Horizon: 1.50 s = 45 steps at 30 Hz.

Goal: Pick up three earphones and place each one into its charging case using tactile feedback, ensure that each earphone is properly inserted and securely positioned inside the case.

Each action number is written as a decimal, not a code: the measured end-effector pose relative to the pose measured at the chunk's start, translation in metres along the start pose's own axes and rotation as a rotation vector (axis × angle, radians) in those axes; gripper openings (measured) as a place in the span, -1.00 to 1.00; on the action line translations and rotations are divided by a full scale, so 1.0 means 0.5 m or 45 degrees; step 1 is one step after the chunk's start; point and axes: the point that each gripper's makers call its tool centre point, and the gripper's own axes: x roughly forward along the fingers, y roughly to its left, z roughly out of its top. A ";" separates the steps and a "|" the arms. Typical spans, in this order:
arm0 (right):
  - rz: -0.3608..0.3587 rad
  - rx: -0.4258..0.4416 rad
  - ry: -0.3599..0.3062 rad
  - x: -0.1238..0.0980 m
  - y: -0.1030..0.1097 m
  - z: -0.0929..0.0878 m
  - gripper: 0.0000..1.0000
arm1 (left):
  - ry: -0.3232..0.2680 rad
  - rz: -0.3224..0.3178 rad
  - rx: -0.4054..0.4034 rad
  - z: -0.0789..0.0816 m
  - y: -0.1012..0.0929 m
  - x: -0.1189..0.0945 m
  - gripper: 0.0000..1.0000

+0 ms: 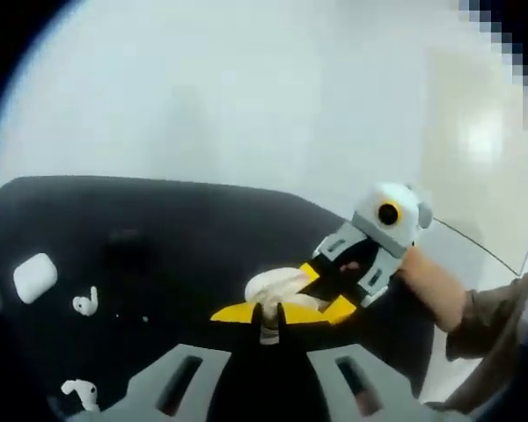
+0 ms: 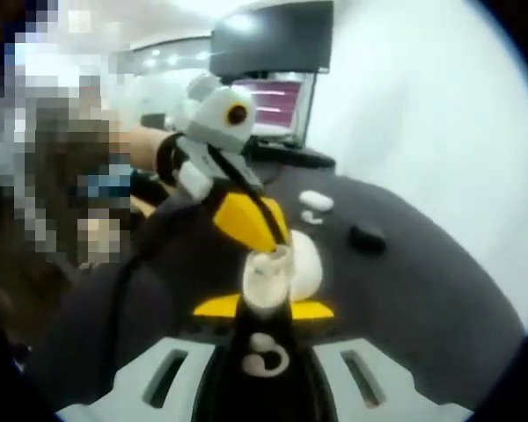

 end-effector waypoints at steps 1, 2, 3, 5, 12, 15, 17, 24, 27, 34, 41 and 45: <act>0.001 0.002 0.000 0.000 0.000 0.000 -0.60 | 0.001 -0.003 0.015 0.001 -0.002 0.000 -0.88; 0.002 0.003 0.001 0.000 0.000 -0.001 -0.60 | 0.002 -0.004 0.023 0.001 -0.003 -0.001 -0.89; 0.003 0.004 0.001 -0.001 0.000 -0.001 -0.60 | -0.007 -0.003 0.032 0.004 -0.004 -0.003 -0.94; 0.002 0.005 -0.001 0.000 -0.001 -0.002 -0.60 | -0.018 0.001 0.036 0.009 -0.003 -0.005 -0.96; 0.008 0.005 0.007 -0.001 -0.001 -0.005 -0.60 | -0.035 -0.039 0.059 0.012 -0.014 -0.016 -0.97; 0.007 0.006 0.009 -0.001 0.000 -0.007 -0.60 | -0.066 -0.073 0.049 0.023 -0.026 -0.025 -0.97; 0.007 0.003 0.011 -0.001 0.000 -0.007 -0.60 | -0.079 -0.103 0.046 0.028 -0.036 -0.029 -0.97; 0.009 -0.002 0.017 0.000 -0.001 -0.009 -0.61 | -0.014 -0.200 0.084 -0.011 -0.089 -0.032 -0.97; 0.009 -0.008 0.021 0.001 0.001 -0.011 -0.61 | 0.003 -0.217 0.088 -0.023 -0.099 -0.027 -0.97; 0.010 -0.018 0.027 0.001 0.004 -0.012 -0.62 | -0.018 -0.282 0.207 -0.002 -0.123 -0.028 -0.71; 0.014 -0.016 0.026 0.002 0.005 -0.013 -0.63 | -0.064 -0.177 0.305 0.067 -0.032 -0.067 -0.58; 0.022 -0.020 0.022 0.002 0.005 -0.013 -0.63 | 0.121 -0.270 0.252 0.003 0.000 -0.066 -0.34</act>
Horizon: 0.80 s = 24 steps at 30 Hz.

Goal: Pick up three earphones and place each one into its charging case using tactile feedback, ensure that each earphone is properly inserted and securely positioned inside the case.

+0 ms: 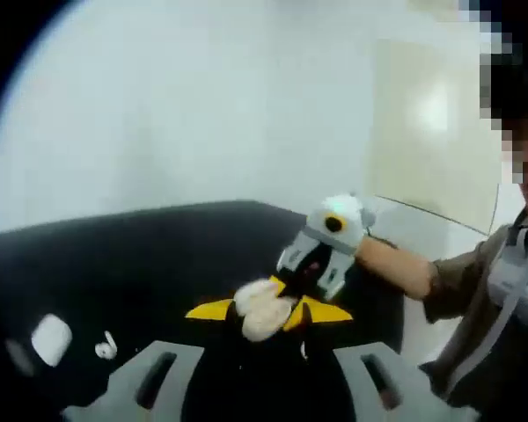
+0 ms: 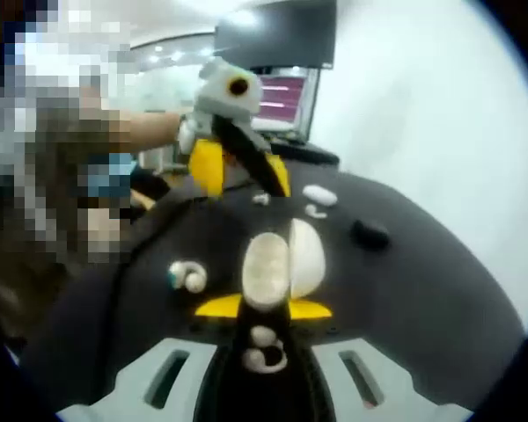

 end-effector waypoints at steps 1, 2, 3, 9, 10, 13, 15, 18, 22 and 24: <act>0.002 -0.001 -0.001 0.000 0.000 0.000 -0.63 | 0.046 0.011 0.037 -0.019 0.006 0.007 -0.27; 0.004 -0.006 -0.003 0.000 0.000 0.001 -0.63 | 0.083 0.006 0.081 -0.035 0.009 0.016 -0.21; 0.006 -0.012 -0.006 0.000 0.000 0.001 -0.63 | 0.115 -0.015 0.110 -0.050 0.007 0.025 -0.16; 0.011 -0.032 -0.009 0.000 0.001 0.002 -0.64 | -0.051 -0.108 0.113 -0.013 0.003 0.066 -0.26; 0.017 -0.024 -0.014 0.000 0.001 0.002 -0.64 | -0.055 -0.114 0.117 -0.012 0.005 0.067 -0.31; 0.022 -0.018 -0.017 0.000 0.001 0.002 -0.64 | -0.034 -0.199 0.208 -0.025 -0.012 0.079 -0.34; 0.025 -0.019 -0.018 0.001 0.001 0.003 -0.64 | -0.016 -0.223 0.212 -0.037 -0.018 0.089 -0.36; 0.031 -0.013 -0.021 0.003 0.002 0.003 -0.64 | -0.049 -0.225 0.210 -0.035 -0.012 0.101 -0.57; 0.036 0.014 -0.026 -0.002 0.000 -0.001 -0.63 | -0.102 -0.254 0.230 -0.029 -0.016 0.100 -0.60; 0.049 0.016 -0.024 -0.016 0.001 -0.002 -0.62 | -0.104 -0.274 0.228 -0.030 -0.024 0.099 -0.63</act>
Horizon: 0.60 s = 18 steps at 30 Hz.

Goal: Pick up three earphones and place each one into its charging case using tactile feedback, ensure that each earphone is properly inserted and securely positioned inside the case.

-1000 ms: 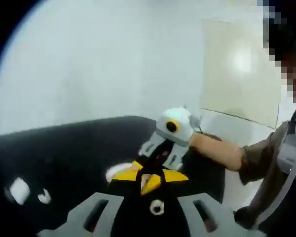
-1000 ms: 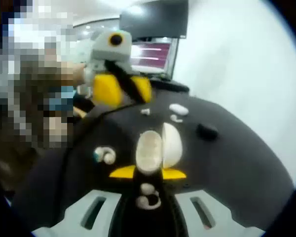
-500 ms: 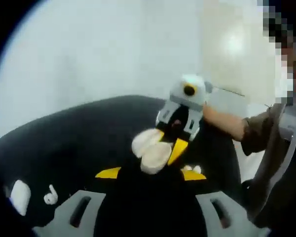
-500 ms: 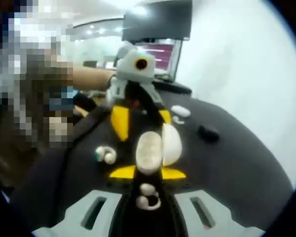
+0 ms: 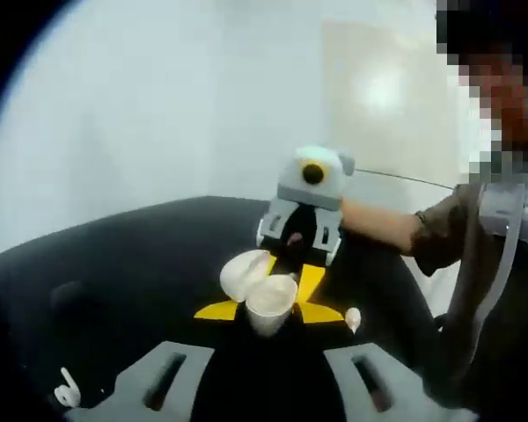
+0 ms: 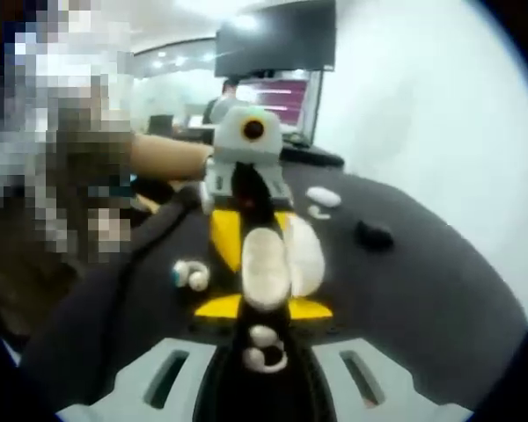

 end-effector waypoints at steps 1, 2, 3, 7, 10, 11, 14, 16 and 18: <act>-0.005 -0.006 0.009 -0.014 -0.001 0.001 -0.61 | 0.002 0.004 0.006 0.000 0.001 0.000 -0.63; -0.036 -0.009 -0.010 -0.032 -0.010 0.008 -0.60 | -0.004 0.006 0.009 0.000 0.002 0.000 -0.63; -0.058 0.004 -0.065 -0.048 -0.014 0.023 -0.59 | -0.007 0.005 0.008 0.001 0.002 -0.001 -0.63; -0.055 0.076 -0.142 -0.094 -0.014 0.041 -0.45 | -0.014 0.005 -0.005 0.000 0.003 -0.001 -0.63; -0.100 0.140 -0.133 -0.119 -0.027 0.028 -0.45 | -0.019 0.005 -0.005 0.000 0.004 -0.002 -0.64; -0.034 0.190 -0.128 -0.115 -0.011 0.022 -0.45 | -0.020 0.004 -0.003 0.000 0.003 -0.002 -0.64; 0.004 0.158 -0.024 -0.086 0.002 -0.007 -0.45 | -0.026 0.002 0.002 0.000 0.004 -0.003 -0.64; 0.000 0.161 0.022 -0.071 0.000 -0.022 -0.45 | -0.029 0.001 0.003 0.000 0.004 -0.003 -0.64; 0.013 0.211 0.035 -0.063 0.000 -0.031 -0.47 | -0.032 0.001 0.004 0.000 0.005 -0.003 -0.64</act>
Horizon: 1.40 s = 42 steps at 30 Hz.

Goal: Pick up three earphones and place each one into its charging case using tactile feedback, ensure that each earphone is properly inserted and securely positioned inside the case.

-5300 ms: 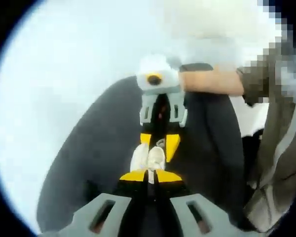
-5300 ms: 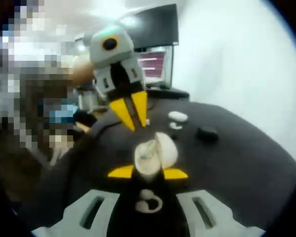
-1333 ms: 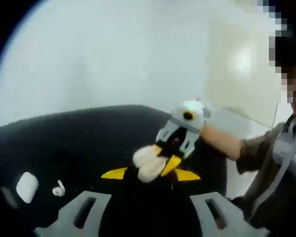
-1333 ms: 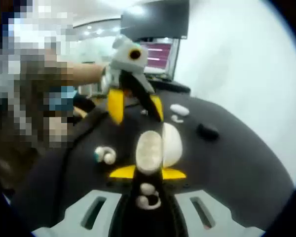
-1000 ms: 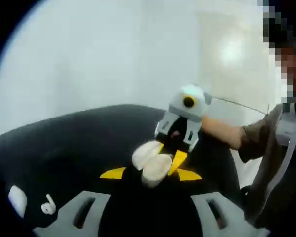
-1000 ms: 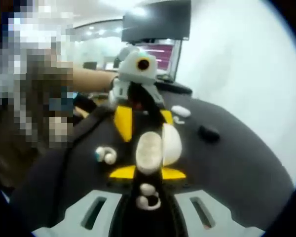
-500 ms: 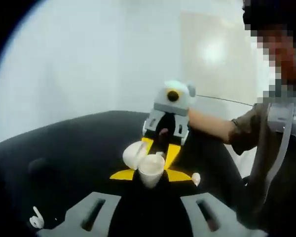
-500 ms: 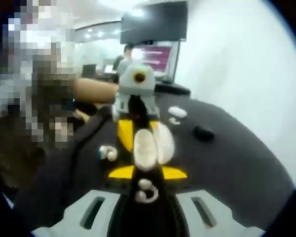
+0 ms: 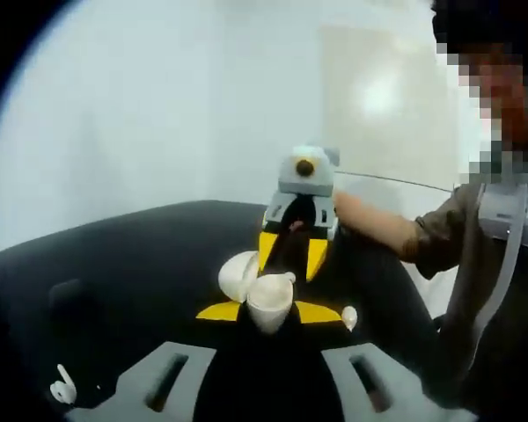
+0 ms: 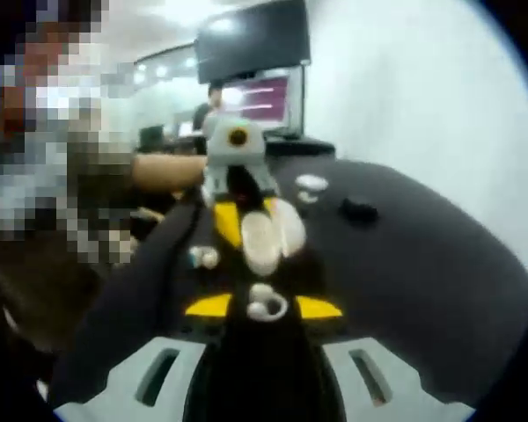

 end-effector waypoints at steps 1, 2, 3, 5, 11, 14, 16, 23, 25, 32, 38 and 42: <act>0.002 0.009 0.006 0.002 -0.002 -0.003 -0.53 | -0.001 0.000 0.001 0.000 0.000 0.000 -0.64; -0.007 0.010 0.013 0.004 -0.007 -0.007 -0.59 | -0.003 0.000 0.002 0.001 0.000 0.000 -0.63; -0.017 0.013 0.013 0.004 -0.011 -0.007 -0.59 | -0.007 -0.002 0.003 0.001 -0.001 -0.001 -0.63; -0.050 0.042 0.005 0.004 -0.020 -0.002 -0.59 | -0.016 -0.006 0.001 0.003 -0.001 -0.002 -0.64; -0.187 0.006 0.007 0.011 -0.061 0.001 -0.60 | -0.021 -0.011 0.014 0.004 -0.004 -0.002 -0.64; -0.225 0.003 -0.008 0.013 -0.073 0.005 -0.60 | -0.018 -0.013 0.012 0.003 -0.004 -0.003 -0.64; -0.249 -0.005 -0.026 0.013 -0.081 0.011 -0.60 | -0.018 -0.014 0.015 0.003 -0.004 -0.003 -0.64; -0.378 -0.012 -0.159 0.023 -0.132 0.045 -0.59 | -0.019 -0.009 0.053 0.002 -0.005 -0.004 -0.64; -0.389 0.035 -0.258 0.029 -0.143 0.066 -0.59 | -0.020 -0.010 0.062 0.002 -0.006 -0.004 -0.64; -0.472 0.181 -0.446 -0.040 -0.175 0.096 -0.57 | -0.023 -0.016 0.061 0.002 -0.004 -0.003 -0.64; -0.600 0.187 -0.373 -0.066 -0.196 0.073 -0.59 | -0.025 -0.022 0.054 0.002 -0.004 -0.003 -0.64; -0.630 0.272 -0.427 -0.093 -0.185 0.091 -0.60 | -0.023 -0.030 0.043 0.000 -0.003 -0.002 -0.64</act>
